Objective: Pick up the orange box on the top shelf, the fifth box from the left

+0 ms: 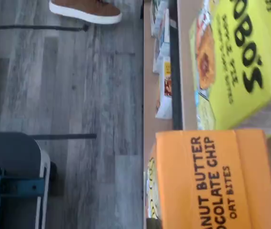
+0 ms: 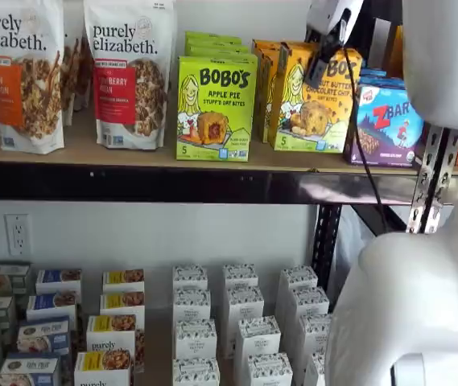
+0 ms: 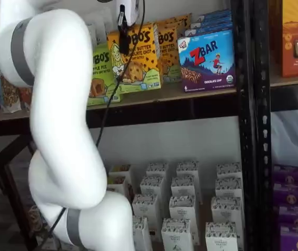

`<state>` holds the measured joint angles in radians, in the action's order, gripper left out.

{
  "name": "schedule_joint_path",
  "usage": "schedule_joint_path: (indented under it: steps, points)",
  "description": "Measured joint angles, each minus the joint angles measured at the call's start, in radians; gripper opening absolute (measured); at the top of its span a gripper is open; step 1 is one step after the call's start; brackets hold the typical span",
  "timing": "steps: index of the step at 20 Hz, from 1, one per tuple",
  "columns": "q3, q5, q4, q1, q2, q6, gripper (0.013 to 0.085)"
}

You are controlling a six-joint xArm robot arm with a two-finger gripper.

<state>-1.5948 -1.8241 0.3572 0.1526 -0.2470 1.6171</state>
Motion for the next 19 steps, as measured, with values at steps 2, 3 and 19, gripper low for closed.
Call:
schedule_joint_path:
  steps: [2, 3, 19]
  points:
    - [0.013, -0.008, 0.017, 0.006, -0.029, -0.006, 0.041]
    - [0.022, -0.008, 0.023, 0.008, -0.044, -0.007, 0.041]
    - [0.198, -0.012, -0.01, 0.031, -0.244, 0.017, 0.041]
